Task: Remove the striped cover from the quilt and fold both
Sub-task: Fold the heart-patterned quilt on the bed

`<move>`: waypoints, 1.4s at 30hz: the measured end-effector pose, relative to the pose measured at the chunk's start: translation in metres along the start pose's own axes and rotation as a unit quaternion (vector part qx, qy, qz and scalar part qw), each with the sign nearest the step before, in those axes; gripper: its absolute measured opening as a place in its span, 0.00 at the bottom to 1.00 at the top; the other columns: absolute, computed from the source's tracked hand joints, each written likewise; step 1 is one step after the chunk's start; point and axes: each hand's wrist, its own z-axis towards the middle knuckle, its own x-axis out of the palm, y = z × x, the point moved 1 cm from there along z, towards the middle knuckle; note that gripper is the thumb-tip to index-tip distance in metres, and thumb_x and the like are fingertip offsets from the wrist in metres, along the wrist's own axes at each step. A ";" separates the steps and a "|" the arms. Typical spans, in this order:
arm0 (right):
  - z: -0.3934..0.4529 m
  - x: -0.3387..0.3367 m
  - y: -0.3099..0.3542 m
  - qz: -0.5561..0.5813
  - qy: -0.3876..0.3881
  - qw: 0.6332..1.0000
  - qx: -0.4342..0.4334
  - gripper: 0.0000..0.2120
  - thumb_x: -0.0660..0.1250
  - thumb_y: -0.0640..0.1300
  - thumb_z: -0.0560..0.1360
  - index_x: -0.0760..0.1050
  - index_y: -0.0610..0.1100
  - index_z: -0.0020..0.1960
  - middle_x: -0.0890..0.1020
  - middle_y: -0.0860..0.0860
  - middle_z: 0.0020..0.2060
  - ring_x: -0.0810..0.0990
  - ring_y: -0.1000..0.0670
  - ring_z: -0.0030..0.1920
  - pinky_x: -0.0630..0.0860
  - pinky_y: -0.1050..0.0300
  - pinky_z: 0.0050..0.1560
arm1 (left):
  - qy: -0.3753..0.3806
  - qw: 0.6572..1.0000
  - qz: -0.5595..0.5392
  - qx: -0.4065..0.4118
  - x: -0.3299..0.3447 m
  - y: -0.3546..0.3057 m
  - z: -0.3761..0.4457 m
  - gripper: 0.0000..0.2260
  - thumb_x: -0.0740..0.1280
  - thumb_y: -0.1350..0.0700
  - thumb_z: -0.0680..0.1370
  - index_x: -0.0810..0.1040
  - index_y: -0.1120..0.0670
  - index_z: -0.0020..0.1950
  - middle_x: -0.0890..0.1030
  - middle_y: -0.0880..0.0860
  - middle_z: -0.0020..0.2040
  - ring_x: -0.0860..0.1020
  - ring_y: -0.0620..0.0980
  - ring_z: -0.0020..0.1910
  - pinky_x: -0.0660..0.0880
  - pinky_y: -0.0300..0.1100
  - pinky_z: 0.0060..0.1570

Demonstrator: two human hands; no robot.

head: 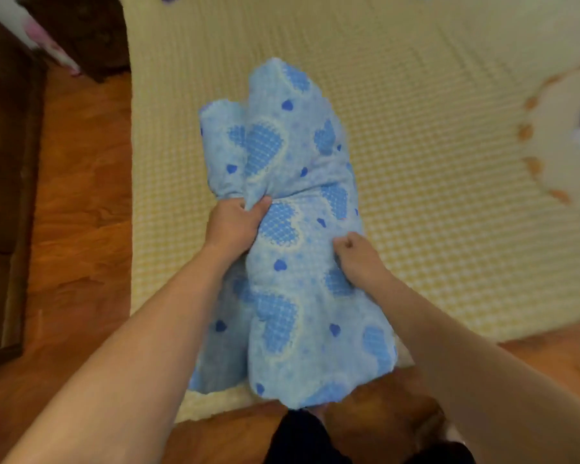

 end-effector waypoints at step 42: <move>0.169 0.137 0.016 -0.049 -0.074 0.980 0.179 0.25 0.57 0.53 0.83 0.71 0.33 0.67 0.76 0.35 0.62 0.77 0.36 0.59 0.76 0.45 0.58 | 0.148 0.935 0.137 -0.293 -0.052 0.257 0.166 0.21 0.58 0.52 0.85 0.68 0.59 0.75 0.70 0.62 0.74 0.71 0.61 0.70 0.68 0.52 0.69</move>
